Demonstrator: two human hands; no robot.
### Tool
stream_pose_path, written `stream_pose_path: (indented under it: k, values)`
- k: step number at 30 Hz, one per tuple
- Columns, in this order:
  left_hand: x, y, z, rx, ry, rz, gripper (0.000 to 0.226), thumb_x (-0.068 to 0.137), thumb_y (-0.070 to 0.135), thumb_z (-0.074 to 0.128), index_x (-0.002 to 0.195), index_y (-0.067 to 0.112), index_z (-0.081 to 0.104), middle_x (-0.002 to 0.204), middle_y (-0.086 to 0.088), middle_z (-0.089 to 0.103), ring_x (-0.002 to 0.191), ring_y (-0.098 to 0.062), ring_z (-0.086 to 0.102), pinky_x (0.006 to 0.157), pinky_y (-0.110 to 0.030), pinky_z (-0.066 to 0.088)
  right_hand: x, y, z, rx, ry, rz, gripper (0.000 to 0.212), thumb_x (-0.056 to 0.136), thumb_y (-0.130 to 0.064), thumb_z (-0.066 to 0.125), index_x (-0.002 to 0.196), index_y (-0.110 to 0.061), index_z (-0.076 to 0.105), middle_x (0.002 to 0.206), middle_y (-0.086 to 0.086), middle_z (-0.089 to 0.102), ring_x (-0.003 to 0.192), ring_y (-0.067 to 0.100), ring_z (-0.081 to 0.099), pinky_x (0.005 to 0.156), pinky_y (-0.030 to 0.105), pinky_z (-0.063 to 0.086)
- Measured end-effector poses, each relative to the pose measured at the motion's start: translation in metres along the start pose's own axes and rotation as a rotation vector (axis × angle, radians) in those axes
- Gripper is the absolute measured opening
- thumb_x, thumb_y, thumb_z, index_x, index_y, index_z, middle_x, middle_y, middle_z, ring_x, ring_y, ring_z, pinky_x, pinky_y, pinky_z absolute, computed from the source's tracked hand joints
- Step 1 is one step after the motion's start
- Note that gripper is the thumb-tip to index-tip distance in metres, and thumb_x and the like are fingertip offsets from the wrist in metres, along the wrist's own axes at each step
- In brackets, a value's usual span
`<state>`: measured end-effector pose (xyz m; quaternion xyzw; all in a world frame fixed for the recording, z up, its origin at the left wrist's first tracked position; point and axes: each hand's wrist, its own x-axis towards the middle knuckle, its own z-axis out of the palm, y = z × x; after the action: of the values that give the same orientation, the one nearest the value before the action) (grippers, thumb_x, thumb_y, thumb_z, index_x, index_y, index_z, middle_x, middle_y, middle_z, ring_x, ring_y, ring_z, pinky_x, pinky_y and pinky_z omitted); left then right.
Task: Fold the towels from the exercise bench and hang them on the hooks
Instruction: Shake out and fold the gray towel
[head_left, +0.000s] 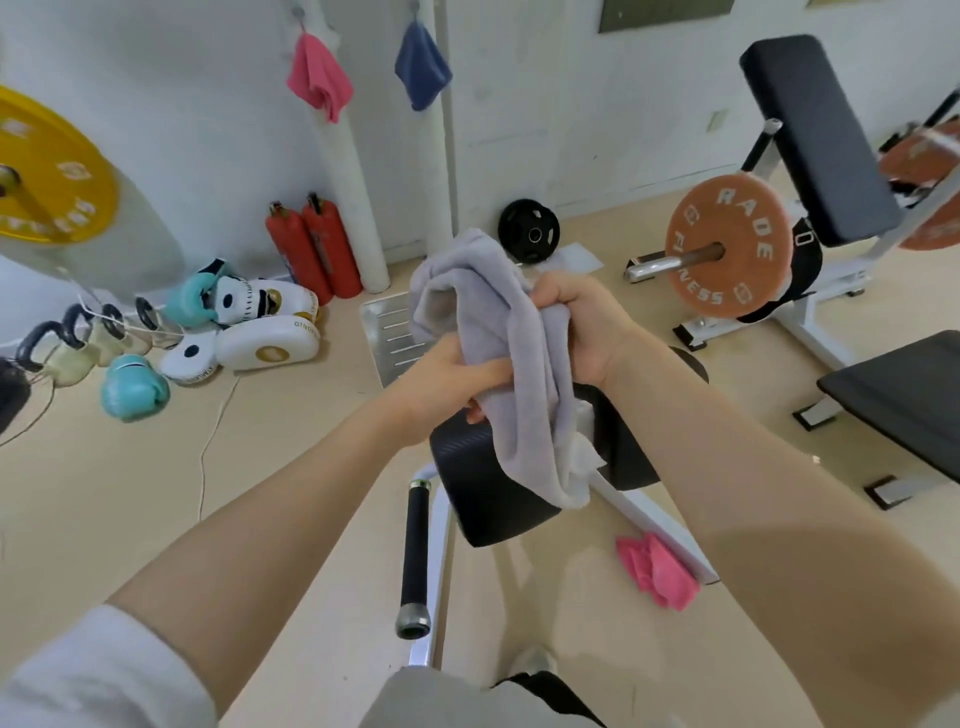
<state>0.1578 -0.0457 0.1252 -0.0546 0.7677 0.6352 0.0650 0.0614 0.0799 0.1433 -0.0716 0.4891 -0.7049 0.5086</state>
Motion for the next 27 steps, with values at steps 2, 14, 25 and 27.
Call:
stream_pose_path:
  k: [2, 14, 25, 27]
  values:
    - [-0.022, -0.007, -0.017, 0.167, 0.153, 0.044, 0.019, 0.092, 0.013, 0.052, 0.075, 0.020, 0.056, 0.063, 0.005, 0.058, 0.056, 0.001, 0.055, 0.055, -0.015, 0.045, 0.008, 0.013, 0.019, -0.106, 0.037, -0.013, 0.028, 0.073, -0.015, 0.056, 0.097, -0.002, 0.060, 0.086, 0.015, 0.063, 0.081, 0.026, 0.062, 0.077, 0.040, 0.052]
    - [-0.160, -0.056, -0.126, -0.566, 0.118, 0.071, 0.050, 0.083, 0.018, 0.047, 0.133, 0.014, 0.046, 0.112, 0.001, 0.067, 0.102, -0.013, 0.063, 0.079, -0.025, 0.054, 0.042, 0.109, 0.116, 0.160, 0.294, -0.196, 0.031, 0.098, -0.018, 0.041, 0.127, -0.011, 0.047, 0.115, 0.009, 0.061, 0.105, 0.023, 0.058, 0.094, 0.038, 0.046]
    - [-0.189, -0.121, -0.170, 0.730, 0.273, -0.687, 0.047, 0.090, 0.011, 0.050, 0.134, 0.001, 0.034, 0.126, -0.020, 0.050, 0.100, -0.031, 0.056, 0.078, -0.034, 0.045, 0.044, 0.133, 0.194, 0.078, 0.055, -0.144, 0.022, 0.095, -0.023, 0.049, 0.115, -0.014, 0.054, 0.078, 0.004, 0.062, 0.079, 0.017, 0.057, 0.076, 0.031, 0.050]
    - [-0.185, -0.107, -0.165, 0.541, 0.531, -0.285, 0.066, 0.086, 0.003, 0.047, 0.144, 0.006, 0.017, 0.141, -0.018, 0.037, 0.124, -0.032, 0.043, 0.095, -0.032, 0.040, 0.038, 0.136, 0.198, -0.170, 0.011, -0.112, 0.010, 0.094, -0.019, 0.050, 0.098, -0.016, 0.059, 0.067, -0.003, 0.066, 0.071, 0.011, 0.058, 0.066, 0.023, 0.051]
